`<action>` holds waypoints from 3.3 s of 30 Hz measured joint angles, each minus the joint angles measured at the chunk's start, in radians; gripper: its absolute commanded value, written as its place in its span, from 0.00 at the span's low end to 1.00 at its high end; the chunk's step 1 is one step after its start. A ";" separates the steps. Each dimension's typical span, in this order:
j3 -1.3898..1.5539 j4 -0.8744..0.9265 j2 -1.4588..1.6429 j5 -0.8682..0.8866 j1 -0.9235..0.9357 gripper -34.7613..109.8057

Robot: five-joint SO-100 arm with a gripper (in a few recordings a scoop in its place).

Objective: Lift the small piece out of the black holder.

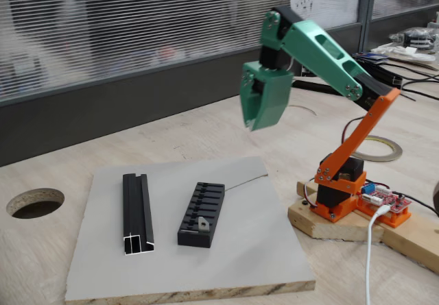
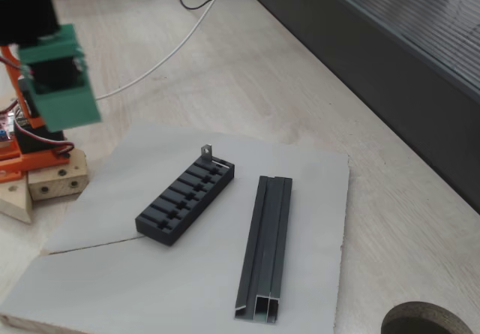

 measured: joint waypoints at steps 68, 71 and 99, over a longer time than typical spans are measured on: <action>0.067 -0.218 -0.201 1.051 -0.538 0.27; 0.067 -0.216 -0.201 1.051 -0.538 0.27; 0.067 -0.216 -0.201 1.068 -0.538 0.49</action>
